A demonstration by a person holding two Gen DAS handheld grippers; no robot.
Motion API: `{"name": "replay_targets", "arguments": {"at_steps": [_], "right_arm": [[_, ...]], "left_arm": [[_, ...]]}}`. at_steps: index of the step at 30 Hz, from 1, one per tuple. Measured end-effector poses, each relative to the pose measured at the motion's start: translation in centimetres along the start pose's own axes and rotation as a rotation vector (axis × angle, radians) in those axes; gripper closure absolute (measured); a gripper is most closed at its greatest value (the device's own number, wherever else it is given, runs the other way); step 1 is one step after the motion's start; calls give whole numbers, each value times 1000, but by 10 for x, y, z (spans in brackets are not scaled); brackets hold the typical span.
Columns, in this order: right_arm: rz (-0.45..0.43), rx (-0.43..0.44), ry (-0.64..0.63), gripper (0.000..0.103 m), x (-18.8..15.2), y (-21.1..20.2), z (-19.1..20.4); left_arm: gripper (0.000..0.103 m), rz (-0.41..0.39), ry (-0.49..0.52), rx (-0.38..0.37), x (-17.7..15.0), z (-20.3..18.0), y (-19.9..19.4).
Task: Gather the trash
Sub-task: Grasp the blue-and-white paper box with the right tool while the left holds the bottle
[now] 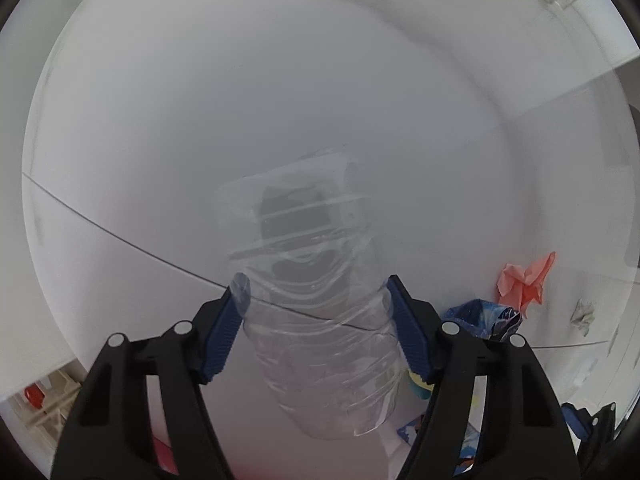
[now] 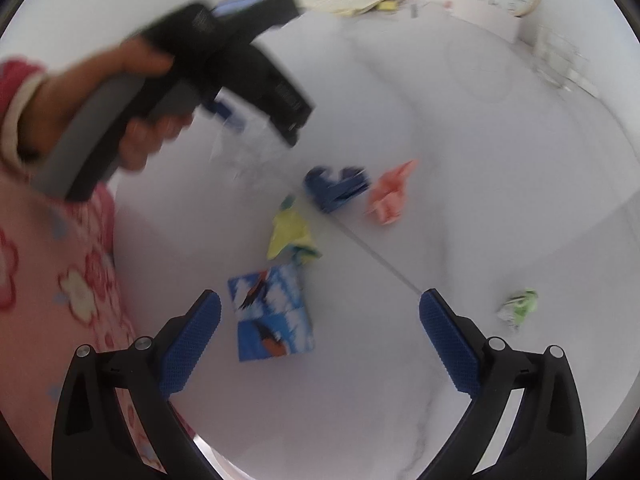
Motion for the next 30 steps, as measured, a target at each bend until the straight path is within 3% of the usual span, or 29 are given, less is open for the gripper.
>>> {"name": "replay_targets", "arguments": {"at_steps": [6, 11, 13, 15, 22, 24, 30], "right_arm": [[56, 29, -89, 4, -3, 34, 28], [69, 17, -175, 7, -3, 58, 44], [96, 22, -177, 39, -4, 64, 45], [97, 17, -153, 53, -3, 65, 44], [32, -58, 3, 53, -2, 34, 51], [-9, -86, 85, 53, -6, 20, 60], [-142, -182, 374, 53, -41, -24, 89]], "left_arm": [[37, 5, 8, -47, -8, 8, -3], [37, -30, 14, -78, 9, 33, -13], [37, -57, 20, -84, 6, 37, -20], [37, -80, 20, -98, -3, 40, -27], [37, -132, 38, -150, -24, 62, -44], [37, -152, 65, -168, -43, 70, -50], [37, -214, 223, -169, -85, 68, -72]]}}
Point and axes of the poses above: each gripper's, at about its wrist camera, not at the fingertips, and y roughly the way its jaws point, z to its left, x to its top, the point moved 6 cm from there along y, roughly the way its jaws point, and after that the axes turned 1 degree about x, right-handed, at the moved point
